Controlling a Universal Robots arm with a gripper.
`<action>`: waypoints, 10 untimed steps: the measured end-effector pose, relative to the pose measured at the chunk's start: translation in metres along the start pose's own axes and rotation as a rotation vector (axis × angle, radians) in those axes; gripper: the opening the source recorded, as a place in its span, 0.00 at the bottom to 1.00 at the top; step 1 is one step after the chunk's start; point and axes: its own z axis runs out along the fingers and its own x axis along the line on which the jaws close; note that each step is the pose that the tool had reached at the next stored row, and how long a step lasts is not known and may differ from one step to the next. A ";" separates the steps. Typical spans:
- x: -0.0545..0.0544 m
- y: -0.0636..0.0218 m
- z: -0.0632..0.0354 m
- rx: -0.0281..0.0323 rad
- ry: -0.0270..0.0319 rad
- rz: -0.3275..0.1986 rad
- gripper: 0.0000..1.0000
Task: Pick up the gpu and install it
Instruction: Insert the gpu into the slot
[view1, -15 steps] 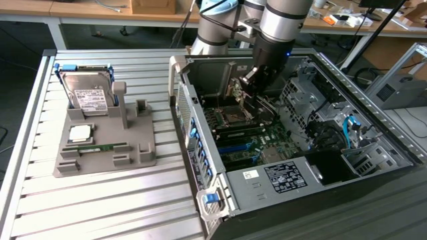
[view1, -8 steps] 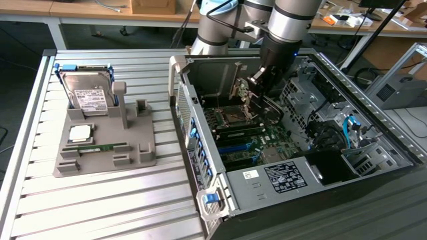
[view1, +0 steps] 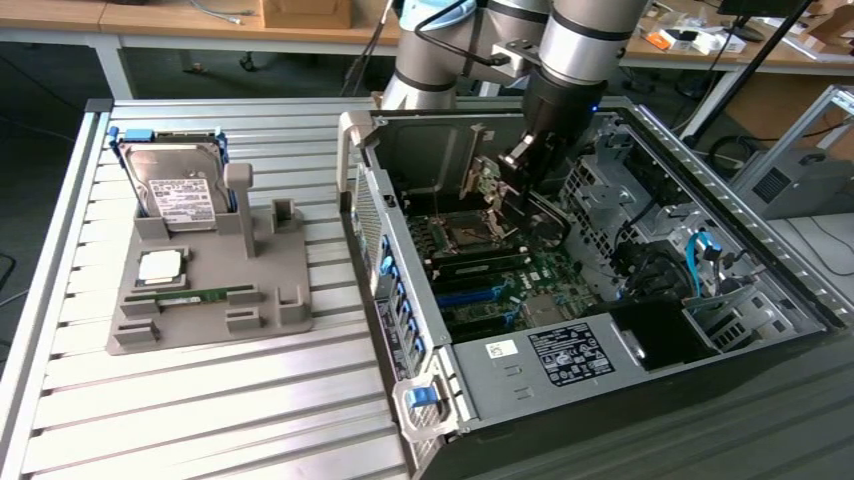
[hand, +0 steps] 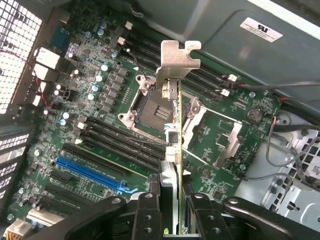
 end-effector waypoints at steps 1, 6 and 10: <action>0.000 0.0000 0.0000 -0.0001 -0.0001 -0.004 0.27; 0.000 0.0000 0.0000 -0.0008 -0.0010 -0.028 0.27; 0.000 0.0000 0.0000 -0.0014 -0.0016 -0.048 0.27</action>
